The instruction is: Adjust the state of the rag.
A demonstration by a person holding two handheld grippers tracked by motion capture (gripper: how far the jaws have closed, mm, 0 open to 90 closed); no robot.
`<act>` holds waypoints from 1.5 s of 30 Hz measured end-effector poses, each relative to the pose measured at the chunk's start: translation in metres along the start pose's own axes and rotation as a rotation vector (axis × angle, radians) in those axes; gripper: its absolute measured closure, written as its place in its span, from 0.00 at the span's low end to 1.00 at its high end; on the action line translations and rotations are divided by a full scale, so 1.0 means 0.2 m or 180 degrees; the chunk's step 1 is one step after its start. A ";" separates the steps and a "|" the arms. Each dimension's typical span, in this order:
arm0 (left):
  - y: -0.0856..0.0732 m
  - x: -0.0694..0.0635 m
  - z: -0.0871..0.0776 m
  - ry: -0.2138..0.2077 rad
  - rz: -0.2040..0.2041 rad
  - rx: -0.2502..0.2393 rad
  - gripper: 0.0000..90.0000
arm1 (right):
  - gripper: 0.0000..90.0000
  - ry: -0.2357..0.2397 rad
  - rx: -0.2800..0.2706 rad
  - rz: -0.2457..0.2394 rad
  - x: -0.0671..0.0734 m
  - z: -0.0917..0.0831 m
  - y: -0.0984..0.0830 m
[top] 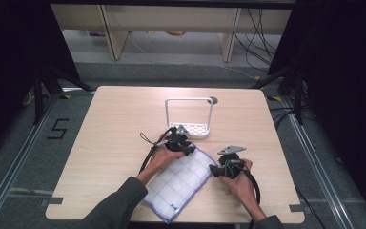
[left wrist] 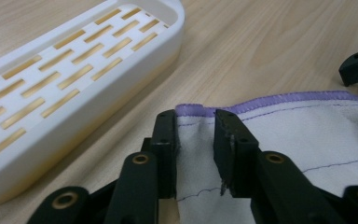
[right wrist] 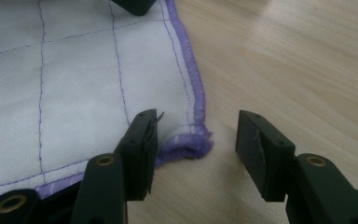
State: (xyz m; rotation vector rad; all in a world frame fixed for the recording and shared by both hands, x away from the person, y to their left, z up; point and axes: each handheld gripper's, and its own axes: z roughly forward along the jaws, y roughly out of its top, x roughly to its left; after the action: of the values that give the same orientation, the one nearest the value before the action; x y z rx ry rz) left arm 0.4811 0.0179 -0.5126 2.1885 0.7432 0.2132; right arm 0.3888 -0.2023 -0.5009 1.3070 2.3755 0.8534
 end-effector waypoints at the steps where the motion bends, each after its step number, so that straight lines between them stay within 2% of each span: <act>1: 0.00 0.00 0.00 -0.0007 -0.0014 -0.0021 0.81 | 0.58 0.0016 -0.0003 0.0004 0.00 0.00 0.00; 4: 0.00 0.00 0.00 -0.0061 -0.0047 -0.0036 0.88 | 0.61 0.0054 -0.0011 0.0023 0.00 0.00 0.00; 7: 0.00 0.01 0.00 -0.0069 -0.0023 -0.0037 0.93 | 0.69 0.0108 -0.0048 -0.0029 -0.01 0.00 0.00; 10: -0.01 0.00 -0.01 -0.0043 -0.0037 -0.0040 0.95 | 0.81 0.0202 -0.0065 0.0039 0.00 0.01 -0.01; 11: -0.01 0.00 -0.01 -0.0040 -0.0030 -0.0045 0.95 | 0.86 0.0231 -0.0166 -0.0018 -0.01 0.02 -0.01; 12: -0.01 0.00 -0.02 -0.0028 -0.0025 -0.0041 0.95 | 0.89 0.0305 -0.0170 0.0035 -0.01 0.02 -0.01; 13: -0.02 0.00 -0.02 -0.0043 -0.0049 -0.0053 0.95 | 0.91 0.0307 -0.0133 -0.0042 -0.02 0.02 -0.01; 15: -0.02 0.01 -0.04 -0.0042 -0.0054 -0.0063 0.95 | 0.93 0.0334 -0.0135 -0.0001 0.00 0.02 0.00; 16: -0.02 0.01 -0.05 -0.0037 -0.0075 -0.0062 0.95 | 0.94 0.0319 -0.0119 -0.0056 0.00 0.02 0.01; 17: -0.02 0.01 -0.06 -0.0019 -0.0065 -0.0057 0.95 | 0.94 0.0303 -0.0130 -0.0174 0.00 0.02 0.02; 18: -0.02 0.02 -0.09 -0.0003 -0.0059 -0.0066 0.95 | 0.94 0.0315 -0.0079 -0.0166 0.00 0.02 0.03; 19: -0.02 0.02 -0.11 0.0005 -0.0049 -0.0076 0.95 | 0.94 0.0325 -0.0159 -0.0156 0.00 0.03 0.04; 20: -0.03 0.03 -0.14 0.0015 -0.0082 -0.0103 0.95 | 0.94 0.0330 -0.0183 -0.0185 0.00 0.03 0.06; 21: -0.03 0.04 -0.17 0.0016 -0.0125 -0.0137 0.95 | 0.94 0.0371 -0.0194 -0.0132 0.00 0.02 0.07; 22: -0.03 0.05 -0.20 0.0013 -0.0124 -0.0152 0.95 | 0.94 0.0372 -0.0199 -0.0166 -0.01 0.02 0.09; 23: -0.04 0.05 -0.22 0.0024 -0.0187 -0.0195 0.95 | 0.94 0.0391 -0.0219 -0.0174 -0.01 0.01 0.11; 25: -0.06 0.06 -0.28 0.0044 -0.0143 -0.0175 0.95 | 0.95 0.0446 -0.0323 -0.0115 0.00 0.00 0.15; 28: -0.09 0.07 -0.36 0.0068 -0.0165 -0.0237 0.95 | 0.95 0.0487 -0.0416 -0.0245 0.01 -0.02 0.22; 29: -0.10 0.07 -0.39 0.0086 -0.0175 -0.0268 0.95 | 0.95 0.0513 -0.0407 -0.0201 0.02 -0.02 0.24; 30: -0.11 0.07 -0.42 0.0102 -0.0186 -0.0313 0.95 | 0.95 0.0519 -0.0496 -0.0213 0.03 -0.02 0.26; 31: -0.12 0.07 -0.44 0.0123 -0.0202 -0.0352 0.95 | 0.95 0.0540 -0.0447 -0.0256 0.03 -0.02 0.28; 32: -0.13 0.07 -0.46 0.0125 -0.0244 -0.0423 0.95 | 0.95 0.0535 -0.0501 -0.0279 0.04 -0.02 0.30; 33: -0.14 0.07 -0.48 0.0135 -0.0264 -0.0452 0.95 | 0.95 0.0553 -0.0460 -0.0273 0.05 -0.02 0.32; 34: -0.16 0.08 -0.51 0.0151 -0.0242 -0.0463 0.95 | 0.95 0.0557 -0.0478 -0.0298 0.06 -0.01 0.33; 35: -0.17 0.07 -0.52 0.0156 -0.0295 -0.0516 0.95 | 0.95 0.0564 -0.0503 -0.0328 0.07 0.00 0.35; 36: -0.18 0.08 -0.54 0.0161 -0.0262 -0.0503 0.95 | 0.95 0.0580 -0.0472 -0.0304 0.08 0.00 0.36; 37: -0.19 0.08 -0.55 0.0177 -0.0319 -0.0582 0.95 | 0.95 0.0586 -0.0499 -0.0328 0.08 0.01 0.37; 38: -0.20 0.08 -0.56 0.0192 -0.0321 -0.0597 0.95 | 0.95 0.0604 -0.0483 -0.0369 0.09 0.01 0.38; 40: -0.22 0.08 -0.57 0.0177 -0.0372 -0.0651 0.95 | 0.95 0.0643 -0.0478 -0.0344 0.11 0.01 0.39; 41: -0.24 0.08 -0.58 0.0173 -0.0400 -0.0693 0.95 | 0.95 0.0618 -0.0536 -0.0406 0.11 0.02 0.40; 42: -0.24 0.09 -0.58 0.0139 -0.0395 -0.0686 0.95 | 0.95 0.0653 -0.0451 -0.0387 0.11 0.01 0.41; 43: -0.25 0.09 -0.58 0.0137 -0.0407 -0.0668 0.95 | 0.95 0.0648 -0.0524 -0.0374 0.12 0.02 0.41; 44: -0.25 0.09 -0.58 0.0145 -0.0407 -0.0676 0.95 | 0.95 0.0652 -0.0485 -0.0445 0.10 0.01 0.41; 45: -0.25 0.09 -0.58 0.0137 -0.0408 -0.0687 0.95 | 0.95 0.0663 -0.0475 -0.0426 0.10 0.01 0.41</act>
State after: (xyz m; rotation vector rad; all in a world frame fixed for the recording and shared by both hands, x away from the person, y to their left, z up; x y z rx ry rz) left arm 0.4292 0.1276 -0.4725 1.9307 0.8413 0.2630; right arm 0.4330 -0.1503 -0.4513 1.0339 2.4656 1.1500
